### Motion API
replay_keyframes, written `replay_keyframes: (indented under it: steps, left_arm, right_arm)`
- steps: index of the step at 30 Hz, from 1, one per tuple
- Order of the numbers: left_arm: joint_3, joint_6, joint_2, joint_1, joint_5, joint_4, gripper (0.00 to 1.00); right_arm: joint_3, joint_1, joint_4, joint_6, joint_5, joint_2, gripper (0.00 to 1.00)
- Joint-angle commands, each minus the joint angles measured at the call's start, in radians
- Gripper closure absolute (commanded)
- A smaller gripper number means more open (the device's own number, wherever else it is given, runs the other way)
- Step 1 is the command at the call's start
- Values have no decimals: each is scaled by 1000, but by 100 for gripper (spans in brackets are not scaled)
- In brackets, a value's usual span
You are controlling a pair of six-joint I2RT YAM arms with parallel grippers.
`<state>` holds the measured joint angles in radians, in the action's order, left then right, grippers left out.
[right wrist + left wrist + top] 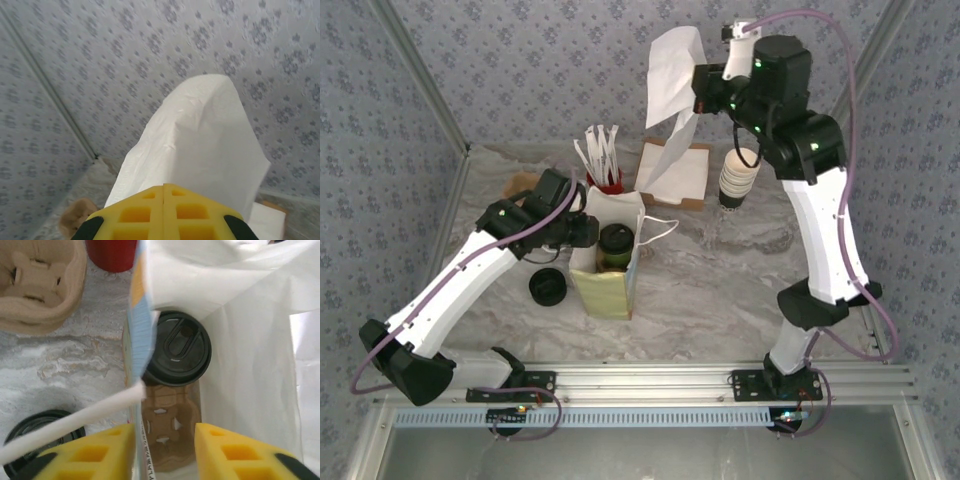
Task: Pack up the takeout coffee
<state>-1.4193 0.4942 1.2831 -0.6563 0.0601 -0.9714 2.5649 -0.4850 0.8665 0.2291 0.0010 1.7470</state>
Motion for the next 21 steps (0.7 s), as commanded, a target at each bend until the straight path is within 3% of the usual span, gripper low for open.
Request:
replay_keyframes:
  steps: [1, 7, 12, 15, 18, 21]
  left_arm:
    - [-114, -35, -13, 0, 11, -19, 51]
    - [-258, -149, -19, -46, 76, -31, 38]
    - [-334, -300, -27, -162, 134, 26, 28]
    - [-340, -371, -39, -209, 102, 63, 22]
    - [-313, -400, -80, -223, 54, 106, 21]
    - [-303, -404, -125, -223, 102, 92, 21]
  right_arm:
    - [31, -9, -18, 56, -88, -56, 100]
    - [31, -28, -41, 114, -153, -94, 100]
    - [29, -61, -79, 159, -207, -100, 100]
    - [32, -88, -99, 179, -237, -83, 100]
    - [44, -116, -102, 189, -241, -69, 100]
    - [48, -141, -112, 206, -252, -59, 100]
